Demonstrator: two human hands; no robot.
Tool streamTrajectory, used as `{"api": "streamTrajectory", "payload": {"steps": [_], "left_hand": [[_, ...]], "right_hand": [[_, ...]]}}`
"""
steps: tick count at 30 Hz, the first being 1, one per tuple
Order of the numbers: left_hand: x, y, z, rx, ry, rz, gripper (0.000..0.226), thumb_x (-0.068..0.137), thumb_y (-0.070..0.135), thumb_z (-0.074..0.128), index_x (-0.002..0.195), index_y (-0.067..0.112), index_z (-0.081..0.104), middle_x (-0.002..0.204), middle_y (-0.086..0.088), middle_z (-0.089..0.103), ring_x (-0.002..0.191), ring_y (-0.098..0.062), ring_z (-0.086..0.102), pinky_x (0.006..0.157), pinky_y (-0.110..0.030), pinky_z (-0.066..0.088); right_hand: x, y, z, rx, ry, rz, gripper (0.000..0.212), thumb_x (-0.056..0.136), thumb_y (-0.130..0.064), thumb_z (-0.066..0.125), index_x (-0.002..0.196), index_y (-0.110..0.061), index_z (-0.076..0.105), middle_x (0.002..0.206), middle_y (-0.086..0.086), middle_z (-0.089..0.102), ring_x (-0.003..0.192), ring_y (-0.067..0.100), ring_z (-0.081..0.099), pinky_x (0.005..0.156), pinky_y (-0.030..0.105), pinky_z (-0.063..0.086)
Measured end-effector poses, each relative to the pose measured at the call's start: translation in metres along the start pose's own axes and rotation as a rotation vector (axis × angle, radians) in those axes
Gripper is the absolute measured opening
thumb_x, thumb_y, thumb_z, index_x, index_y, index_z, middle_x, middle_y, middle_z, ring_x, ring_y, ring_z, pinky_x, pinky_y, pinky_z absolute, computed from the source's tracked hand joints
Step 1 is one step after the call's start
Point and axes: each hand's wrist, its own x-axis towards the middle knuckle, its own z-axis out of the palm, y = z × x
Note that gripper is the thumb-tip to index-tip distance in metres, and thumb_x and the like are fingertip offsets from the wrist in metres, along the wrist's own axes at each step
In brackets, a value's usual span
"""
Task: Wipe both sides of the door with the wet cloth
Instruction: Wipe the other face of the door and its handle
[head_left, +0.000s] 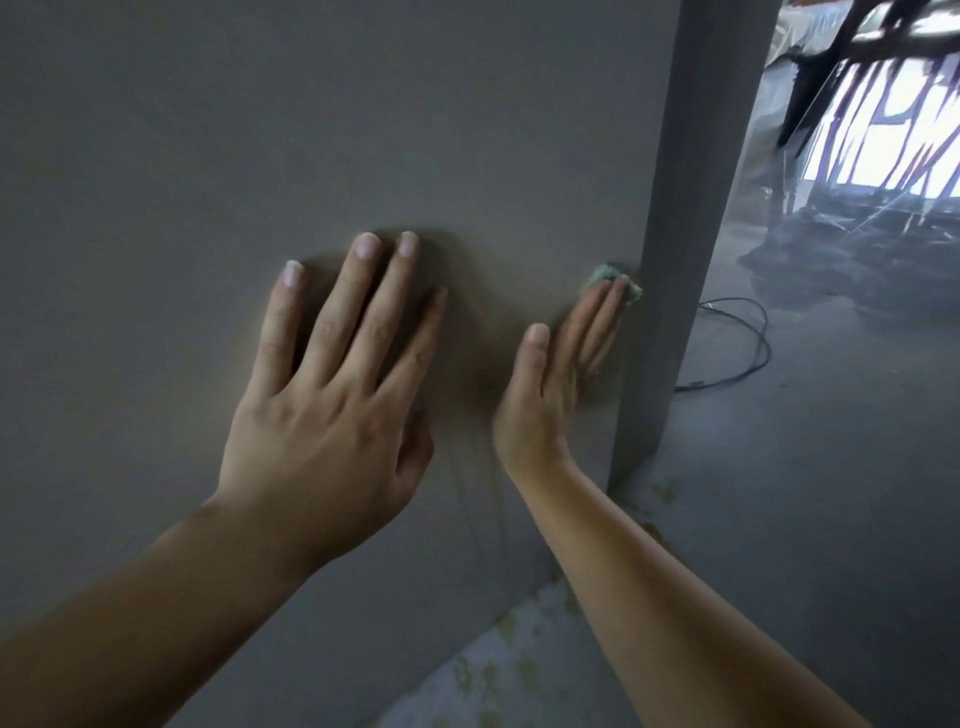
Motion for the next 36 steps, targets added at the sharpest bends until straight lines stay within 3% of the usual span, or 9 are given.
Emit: {"api": "streamTrajectory", "payload": {"steps": [2, 8, 14, 19, 22, 26, 28, 33, 36], "left_hand": [[-0.005, 0.004, 0.004, -0.006, -0.015, 0.015, 0.076, 0.090, 0.036, 0.050, 0.158, 0.008, 0.034, 0.171, -0.018, 0.009, 0.159, -0.035, 0.006, 0.127, -0.057, 0.001], [-0.006, 0.006, 0.008, 0.015, -0.010, 0.014, 0.079, 0.089, 0.036, 0.054, 0.159, 0.008, 0.032, 0.171, -0.017, 0.008, 0.159, -0.034, 0.005, 0.126, -0.055, -0.005], [-0.007, 0.009, 0.009, -0.004, -0.030, -0.006, 0.078, 0.092, 0.041, 0.049, 0.160, 0.008, 0.028, 0.171, -0.017, 0.003, 0.159, -0.035, -0.002, 0.125, -0.055, -0.011], [-0.016, 0.027, 0.022, -0.027, -0.062, 0.065, 0.077, 0.091, 0.038, 0.052, 0.156, 0.001, 0.035, 0.170, -0.019, 0.010, 0.158, -0.037, 0.006, 0.126, -0.056, -0.005], [-0.023, 0.036, 0.031, -0.004, -0.083, 0.086, 0.078, 0.092, 0.038, 0.051, 0.158, 0.002, 0.031, 0.171, -0.018, 0.009, 0.158, -0.036, 0.005, 0.126, -0.054, -0.007], [-0.023, 0.039, 0.035, -0.024, -0.091, 0.065, 0.077, 0.094, 0.039, 0.048, 0.159, 0.003, 0.028, 0.171, -0.018, 0.007, 0.159, -0.035, 0.002, 0.126, -0.054, -0.009], [-0.023, 0.038, 0.036, -0.034, -0.115, 0.074, 0.077, 0.095, 0.040, 0.046, 0.159, 0.004, 0.026, 0.171, -0.017, 0.006, 0.159, -0.035, 0.000, 0.126, -0.057, -0.008], [-0.027, 0.037, 0.046, -0.183, -0.189, 0.026, 0.077, 0.096, 0.042, 0.039, 0.161, 0.010, 0.014, 0.172, -0.007, -0.009, 0.158, -0.031, -0.008, 0.115, -0.074, 0.023], [-0.024, 0.039, 0.052, -0.260, -0.238, -0.006, 0.077, 0.096, 0.047, 0.033, 0.162, 0.020, 0.006, 0.171, -0.001, -0.013, 0.159, -0.035, 0.002, 0.114, -0.073, 0.026]], "right_hand": [[-0.018, 0.029, -0.004, -0.062, -0.023, 0.002, 0.072, 0.102, -0.040, 0.025, 0.159, -0.006, -0.002, 0.167, 0.004, -0.013, 0.157, 0.019, -0.012, 0.127, 0.041, -0.006], [-0.055, 0.087, -0.010, 0.160, 0.039, 0.629, 0.106, 0.078, -0.072, 0.023, 0.161, -0.013, -0.005, 0.170, 0.001, -0.015, 0.154, 0.008, -0.010, 0.126, 0.042, 0.001], [-0.044, 0.042, -0.002, 0.083, -0.045, 0.084, 0.072, 0.104, -0.043, 0.025, 0.160, -0.009, -0.005, 0.164, -0.008, -0.018, 0.153, 0.009, -0.021, 0.127, 0.042, -0.007], [-0.097, 0.135, -0.010, 0.085, -0.006, 0.592, 0.085, 0.099, -0.054, 0.031, 0.160, -0.004, -0.002, 0.169, 0.004, -0.013, 0.154, 0.007, -0.012, 0.117, 0.011, -0.007], [-0.102, 0.160, -0.016, 0.180, 0.042, 0.975, 0.070, 0.110, -0.037, 0.036, 0.160, -0.003, 0.002, 0.170, 0.010, -0.006, 0.157, 0.017, -0.003, 0.118, 0.016, -0.001], [-0.100, 0.142, -0.010, 0.223, -0.014, 0.694, 0.071, 0.107, -0.038, 0.030, 0.159, -0.004, -0.004, 0.162, -0.009, -0.011, 0.150, 0.002, -0.010, 0.106, -0.002, -0.006], [-0.115, 0.157, -0.011, 0.153, -0.042, 0.613, 0.073, 0.105, -0.037, 0.030, 0.158, -0.001, -0.005, 0.160, -0.008, -0.011, 0.150, 0.004, -0.010, 0.113, 0.004, -0.006], [-0.150, 0.237, -0.020, 0.239, 0.006, 1.104, 0.079, 0.106, -0.051, 0.028, 0.159, -0.011, -0.014, 0.168, 0.002, -0.020, 0.157, 0.019, -0.007, 0.128, 0.045, 0.004], [-0.164, 0.232, -0.017, 0.299, -0.039, 1.118, 0.074, 0.108, -0.051, 0.024, 0.159, -0.013, -0.013, 0.168, -0.003, -0.017, 0.156, 0.013, -0.008, 0.125, 0.028, 0.004]]}}
